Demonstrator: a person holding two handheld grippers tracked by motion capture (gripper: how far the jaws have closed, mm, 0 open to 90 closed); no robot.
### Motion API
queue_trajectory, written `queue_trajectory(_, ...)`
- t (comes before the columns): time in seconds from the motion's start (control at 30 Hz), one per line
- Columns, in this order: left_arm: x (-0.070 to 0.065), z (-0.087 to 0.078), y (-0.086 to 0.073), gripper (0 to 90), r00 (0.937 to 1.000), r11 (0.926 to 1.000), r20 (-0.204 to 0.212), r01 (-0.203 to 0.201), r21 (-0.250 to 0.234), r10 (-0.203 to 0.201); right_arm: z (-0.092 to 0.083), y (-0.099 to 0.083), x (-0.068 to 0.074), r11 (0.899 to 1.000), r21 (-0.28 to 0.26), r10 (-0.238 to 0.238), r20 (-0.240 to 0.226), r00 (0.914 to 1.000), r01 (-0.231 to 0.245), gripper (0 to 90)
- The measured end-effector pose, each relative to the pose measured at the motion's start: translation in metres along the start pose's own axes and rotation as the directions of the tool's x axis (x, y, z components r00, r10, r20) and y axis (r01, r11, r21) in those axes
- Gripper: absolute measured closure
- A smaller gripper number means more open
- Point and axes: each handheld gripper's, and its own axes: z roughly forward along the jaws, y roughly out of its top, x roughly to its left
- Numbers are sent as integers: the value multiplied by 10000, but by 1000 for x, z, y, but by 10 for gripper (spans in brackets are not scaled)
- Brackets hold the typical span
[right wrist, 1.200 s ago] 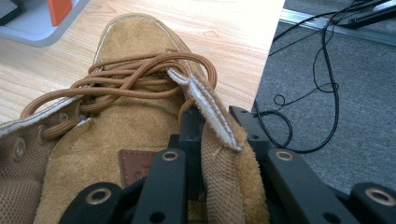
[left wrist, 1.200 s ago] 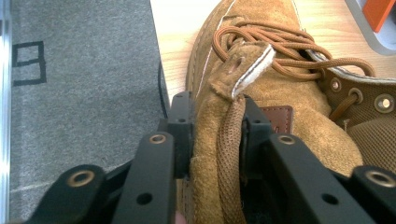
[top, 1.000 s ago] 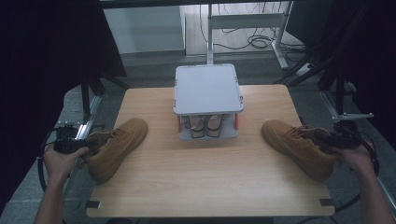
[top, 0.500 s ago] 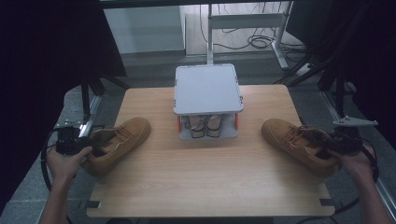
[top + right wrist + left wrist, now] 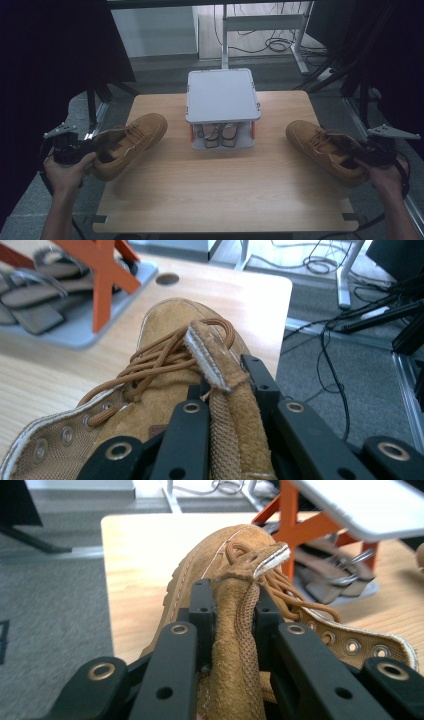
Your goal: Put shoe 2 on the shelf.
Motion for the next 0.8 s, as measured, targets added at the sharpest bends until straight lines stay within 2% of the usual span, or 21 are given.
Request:
queue_trajectory(0.13,-6,-5,5,773,9995,9989,297,85,-450,-71,-11,7,3,9978,-563,343,-123,9993,-349,815)
queue_trajectory(0.27,-8,-8,10,772,9984,9963,530,220,-831,-176,-24,15,7,9901,-1206,675,-346,9971,-713,813)
queue_trajectory(0.43,-13,-10,15,771,9974,9931,691,261,-1148,-182,-37,26,15,9754,-1886,1041,-611,9927,-1139,812)
queue_trajectory(0.57,-16,-11,20,770,9970,9906,756,283,-1342,-182,-43,36,24,9654,-2297,1092,-754,9912,-1238,812)
queue_trajectory(0.63,-18,-12,23,770,9966,9889,809,278,-1462,-160,-45,41,28,9607,-2487,1060,-825,9909,-1235,811)
queue_trajectory(0.8,-21,-14,31,769,9945,9840,1023,379,-1744,-202,-43,53,36,9439,-2859,1318,-1329,9823,-1653,811)
